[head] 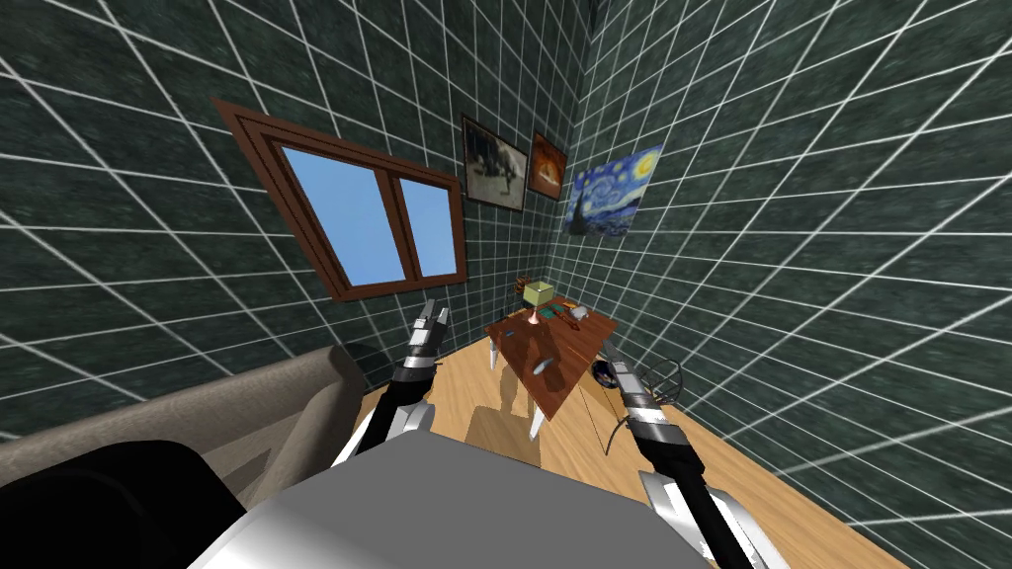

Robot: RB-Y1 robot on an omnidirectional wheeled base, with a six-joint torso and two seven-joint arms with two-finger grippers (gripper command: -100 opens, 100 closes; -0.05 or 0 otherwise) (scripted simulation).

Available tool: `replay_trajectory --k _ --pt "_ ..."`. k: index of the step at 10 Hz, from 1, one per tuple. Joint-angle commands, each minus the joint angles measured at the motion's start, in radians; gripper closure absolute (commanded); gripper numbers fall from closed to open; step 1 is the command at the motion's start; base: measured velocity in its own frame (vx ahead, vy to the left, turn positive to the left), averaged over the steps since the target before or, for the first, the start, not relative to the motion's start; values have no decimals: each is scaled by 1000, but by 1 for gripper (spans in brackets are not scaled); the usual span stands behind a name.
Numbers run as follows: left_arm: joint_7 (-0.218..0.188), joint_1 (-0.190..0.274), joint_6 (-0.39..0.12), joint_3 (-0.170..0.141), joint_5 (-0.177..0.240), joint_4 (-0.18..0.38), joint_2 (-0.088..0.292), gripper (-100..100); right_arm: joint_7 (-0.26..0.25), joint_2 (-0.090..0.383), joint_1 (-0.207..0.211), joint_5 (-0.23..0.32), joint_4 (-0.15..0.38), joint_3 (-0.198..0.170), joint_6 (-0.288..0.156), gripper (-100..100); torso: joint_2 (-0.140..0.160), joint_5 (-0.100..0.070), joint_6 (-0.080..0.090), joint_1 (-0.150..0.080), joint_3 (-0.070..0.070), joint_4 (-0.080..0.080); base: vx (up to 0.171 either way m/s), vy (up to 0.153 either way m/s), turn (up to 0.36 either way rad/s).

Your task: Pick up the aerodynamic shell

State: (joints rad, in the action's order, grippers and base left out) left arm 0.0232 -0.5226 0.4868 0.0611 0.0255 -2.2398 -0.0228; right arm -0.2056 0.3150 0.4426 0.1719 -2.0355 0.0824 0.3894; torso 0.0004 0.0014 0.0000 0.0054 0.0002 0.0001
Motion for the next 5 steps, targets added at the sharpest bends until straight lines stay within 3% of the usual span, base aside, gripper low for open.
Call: replay_trajectory --k 1,2,5 --pt "0 0 0 0 0 0 0 0 -50 39 -13 46 50 1 -2 -100 0 0 0 0 0 0 -9 80 85" --pt "0 0 0 0 0 0 0 0 -56 39 -13 46 53 1 -2 -100 0 0 0 0 0 0 6 71 36" --pt "0 0 0 0 0 0 0 0 -140 100 -32 132 141 -7 0 -100 -2 0 0 0 -1 0 24 94 84"
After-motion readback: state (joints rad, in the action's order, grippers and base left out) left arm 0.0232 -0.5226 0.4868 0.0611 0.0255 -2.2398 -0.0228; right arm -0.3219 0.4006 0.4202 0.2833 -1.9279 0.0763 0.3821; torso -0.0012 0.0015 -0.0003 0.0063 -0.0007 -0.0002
